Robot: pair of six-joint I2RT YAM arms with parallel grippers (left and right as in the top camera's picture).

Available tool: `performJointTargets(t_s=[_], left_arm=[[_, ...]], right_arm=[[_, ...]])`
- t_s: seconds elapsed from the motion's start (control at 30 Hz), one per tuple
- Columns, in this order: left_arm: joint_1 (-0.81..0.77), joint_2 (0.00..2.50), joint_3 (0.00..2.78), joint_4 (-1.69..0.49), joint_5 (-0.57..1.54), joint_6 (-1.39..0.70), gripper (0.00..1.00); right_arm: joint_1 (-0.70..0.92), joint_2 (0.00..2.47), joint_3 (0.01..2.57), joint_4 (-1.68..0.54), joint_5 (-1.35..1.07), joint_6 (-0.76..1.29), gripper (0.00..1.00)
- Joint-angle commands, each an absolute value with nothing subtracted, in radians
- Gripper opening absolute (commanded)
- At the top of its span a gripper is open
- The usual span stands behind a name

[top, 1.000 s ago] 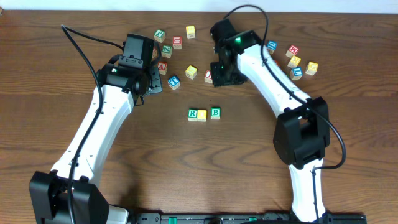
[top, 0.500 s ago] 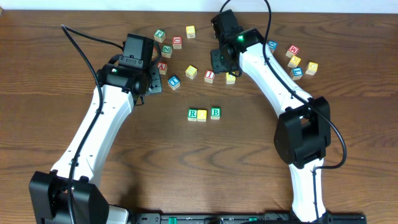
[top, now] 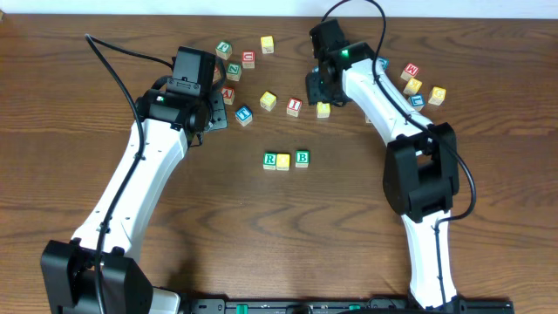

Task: Spell out ROBOT
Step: 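Lower the right gripper and grasp the yellow O block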

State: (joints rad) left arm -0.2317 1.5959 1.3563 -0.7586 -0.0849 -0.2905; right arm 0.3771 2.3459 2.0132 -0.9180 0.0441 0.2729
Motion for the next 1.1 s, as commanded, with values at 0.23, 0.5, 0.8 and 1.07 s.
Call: performJointTargets(t_s=[0.23, 0.5, 0.8, 1.07], left_arm=[[-0.229, 1.582, 1.357, -0.758, -0.098, -0.281, 0.48], [-0.229, 1.582, 1.357, -0.758, -0.098, -0.281, 0.48], [-0.229, 1.582, 1.357, -0.755, -0.099, -0.281, 0.48], [-0.229, 1.582, 1.357, -0.754, -0.099, -0.281, 0.48]], right_arm=[[0.377, 2.375, 1.998, -0.912, 0.016, 0.266, 0.51], [0.377, 2.375, 1.932, -0.865, 0.016, 0.293, 0.42], [0.377, 2.375, 1.918, -0.852, 0.016, 0.299, 0.31], [0.377, 2.353, 1.921, -0.899, 0.016, 0.302, 0.19]])
